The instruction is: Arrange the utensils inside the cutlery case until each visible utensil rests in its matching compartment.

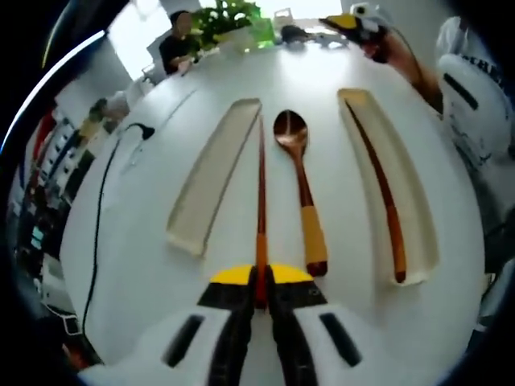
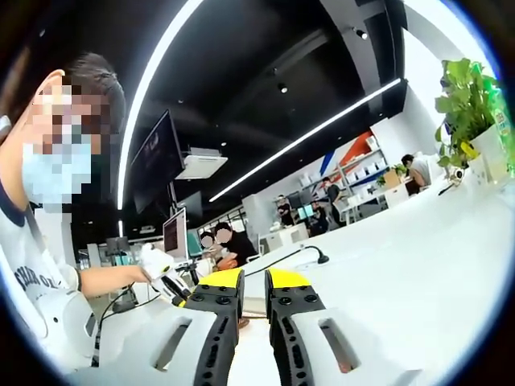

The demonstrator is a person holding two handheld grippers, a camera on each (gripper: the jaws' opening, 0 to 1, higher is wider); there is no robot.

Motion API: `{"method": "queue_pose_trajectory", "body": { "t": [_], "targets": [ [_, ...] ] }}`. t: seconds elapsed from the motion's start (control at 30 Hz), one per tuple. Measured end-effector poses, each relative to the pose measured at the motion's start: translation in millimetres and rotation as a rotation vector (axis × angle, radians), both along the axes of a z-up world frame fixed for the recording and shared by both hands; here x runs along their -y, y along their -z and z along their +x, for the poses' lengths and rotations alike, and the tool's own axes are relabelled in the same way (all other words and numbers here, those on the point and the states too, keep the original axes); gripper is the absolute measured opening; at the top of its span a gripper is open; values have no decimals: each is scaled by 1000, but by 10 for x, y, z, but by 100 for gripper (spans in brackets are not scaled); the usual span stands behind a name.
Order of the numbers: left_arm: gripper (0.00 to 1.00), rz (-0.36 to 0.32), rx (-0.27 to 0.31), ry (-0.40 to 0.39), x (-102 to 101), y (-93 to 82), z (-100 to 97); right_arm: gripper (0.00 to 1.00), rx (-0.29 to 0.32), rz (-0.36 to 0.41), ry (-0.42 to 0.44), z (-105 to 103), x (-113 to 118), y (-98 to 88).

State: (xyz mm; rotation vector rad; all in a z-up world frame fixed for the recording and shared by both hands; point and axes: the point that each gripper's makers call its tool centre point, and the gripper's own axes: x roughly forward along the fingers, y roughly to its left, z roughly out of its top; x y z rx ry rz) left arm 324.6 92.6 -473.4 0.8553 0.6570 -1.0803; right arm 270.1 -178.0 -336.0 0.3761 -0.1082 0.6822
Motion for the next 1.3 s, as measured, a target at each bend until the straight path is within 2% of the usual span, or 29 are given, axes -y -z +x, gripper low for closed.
{"method": "queue_pose_trajectory", "body": {
  "t": [0.2,0.27,0.33,0.37,0.57,0.67,0.77,0.97,1.0,1.3],
  "targets": [
    [5,-29,34,20,-59,-170,41,10,10,-5,2,7,-5,-23],
    [5,-42,64,20,-79,-246,68,10,12,-6,-2,9,-17,-23],
    [5,-46,137,22,-78,-345,97,10,13,-7,-7,5,-24,-22],
    [5,-53,124,23,-78,-363,45,10,15,-8,-8,2,-27,-25],
    [4,-72,178,60,-34,-530,-105,10,26,-16,-20,-9,-39,-37],
    [4,-94,178,75,-11,-595,-172,10,33,-18,-27,-19,-46,-41],
    [4,-68,194,82,-31,-620,-223,10,38,-19,-30,-27,-42,-42],
    [5,-108,218,96,-2,-765,-390,10,42,-20,-24,-16,-13,-32],
    [5,-122,239,103,18,-803,-412,10,42,-21,-23,-13,-12,-30],
    [5,-158,243,135,94,-874,-738,10,50,-24,-28,0,-32,-43]
  ]
}}
